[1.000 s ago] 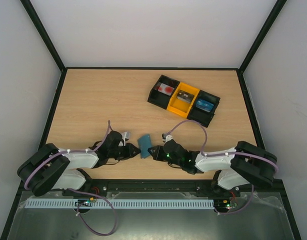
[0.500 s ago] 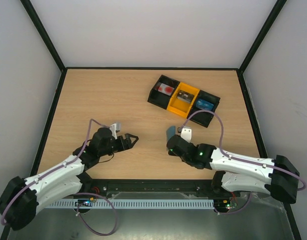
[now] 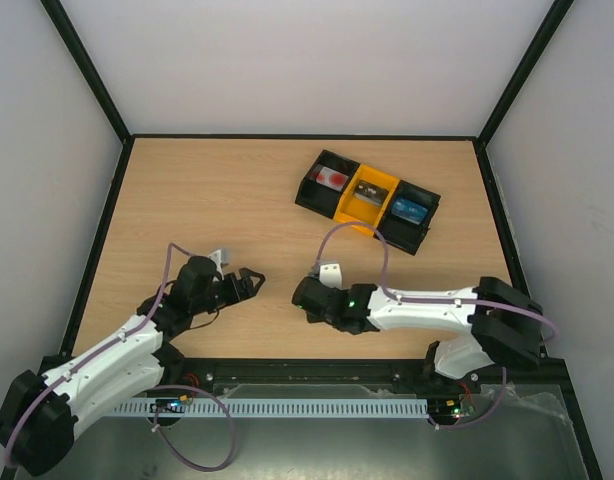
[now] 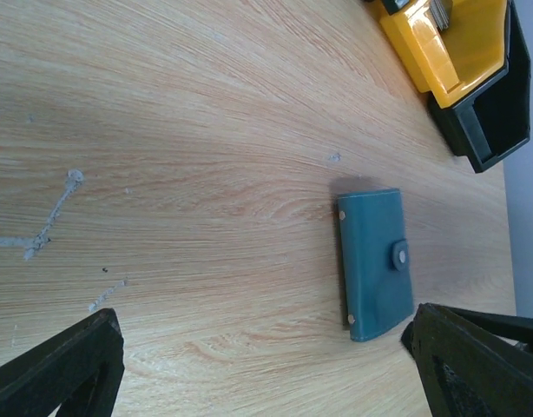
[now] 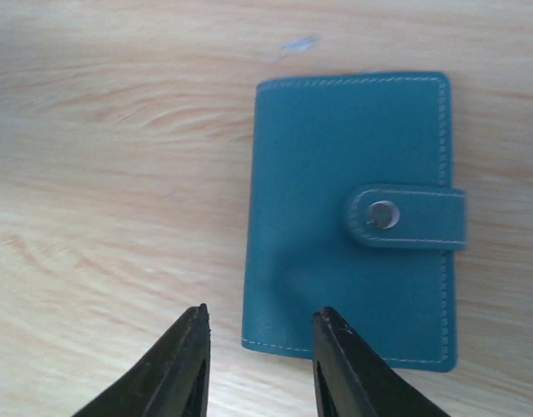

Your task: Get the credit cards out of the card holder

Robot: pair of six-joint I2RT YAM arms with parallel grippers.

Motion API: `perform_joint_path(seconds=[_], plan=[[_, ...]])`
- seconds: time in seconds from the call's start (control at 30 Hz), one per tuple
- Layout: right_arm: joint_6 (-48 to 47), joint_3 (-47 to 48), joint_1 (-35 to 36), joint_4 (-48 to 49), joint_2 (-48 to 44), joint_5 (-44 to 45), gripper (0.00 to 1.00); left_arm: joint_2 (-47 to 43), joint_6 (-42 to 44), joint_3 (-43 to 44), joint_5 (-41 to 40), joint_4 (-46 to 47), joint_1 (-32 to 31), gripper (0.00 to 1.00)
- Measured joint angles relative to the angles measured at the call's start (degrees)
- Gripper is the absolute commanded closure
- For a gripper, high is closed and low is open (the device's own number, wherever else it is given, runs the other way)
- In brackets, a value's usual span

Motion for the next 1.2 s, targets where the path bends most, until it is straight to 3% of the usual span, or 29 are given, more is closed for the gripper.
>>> perform_joint_path(seconds=[0.2,0.5,0.77,1.2], plan=[[-1.31,0.44,1.73,3.89,2.14,-1.70,0.66,-0.22,-0.96,-1.92,1.84,1.68,0.00,0.11],[-3.85,1.36,1.75,1.70,-1.81,7.93,0.66,1.09,-2.34,-2.93,3.85,5.16,0.00,0.12],[-5.64,6.40,1.33,-0.59,7.06,13.62,0.66,0.35,-3.32,-4.07,4.72,6.40,0.00,0.12],[-6.36,7.19,-0.31,-1.31,16.26,15.04,0.66,-2.27,-3.87,-4.33,4.70,6.25,0.00,0.12]])
